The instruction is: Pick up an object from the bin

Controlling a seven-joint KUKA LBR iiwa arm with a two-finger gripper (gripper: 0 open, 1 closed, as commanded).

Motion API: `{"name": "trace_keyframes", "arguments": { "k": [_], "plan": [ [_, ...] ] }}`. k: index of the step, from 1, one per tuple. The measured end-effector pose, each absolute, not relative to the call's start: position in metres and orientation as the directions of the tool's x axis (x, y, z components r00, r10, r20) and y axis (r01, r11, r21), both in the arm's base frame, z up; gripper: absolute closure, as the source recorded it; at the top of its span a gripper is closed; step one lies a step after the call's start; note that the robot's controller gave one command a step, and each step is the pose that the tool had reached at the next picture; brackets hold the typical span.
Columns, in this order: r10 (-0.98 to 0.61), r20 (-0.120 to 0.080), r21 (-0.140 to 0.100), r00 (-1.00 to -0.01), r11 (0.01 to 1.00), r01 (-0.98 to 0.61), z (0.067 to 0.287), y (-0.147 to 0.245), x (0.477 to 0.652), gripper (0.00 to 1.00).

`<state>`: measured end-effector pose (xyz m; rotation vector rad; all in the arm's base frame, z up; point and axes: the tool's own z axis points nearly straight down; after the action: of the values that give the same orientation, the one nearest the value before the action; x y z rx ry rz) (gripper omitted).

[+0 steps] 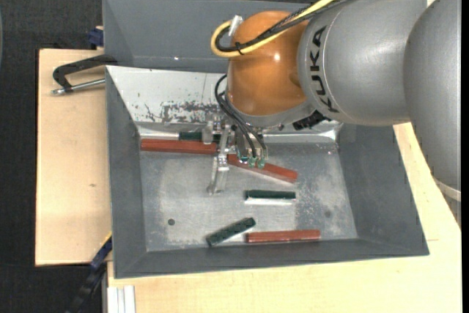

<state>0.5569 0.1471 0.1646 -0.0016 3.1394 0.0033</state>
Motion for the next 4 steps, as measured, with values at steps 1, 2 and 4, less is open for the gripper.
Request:
{"name": "trace_keyframes", "arguments": {
  "k": [1,2,4],
  "plan": [
    [-0.042,-0.002,-0.001,-0.999,0.999,-0.042,0.152,0.157,0.566,0.00],
    [-0.055,-0.002,0.004,-0.999,0.998,-0.055,0.136,0.154,0.574,0.00],
    [-0.103,-0.002,-0.004,-0.995,0.995,-0.103,0.083,0.067,0.593,0.00]
  ]
}}
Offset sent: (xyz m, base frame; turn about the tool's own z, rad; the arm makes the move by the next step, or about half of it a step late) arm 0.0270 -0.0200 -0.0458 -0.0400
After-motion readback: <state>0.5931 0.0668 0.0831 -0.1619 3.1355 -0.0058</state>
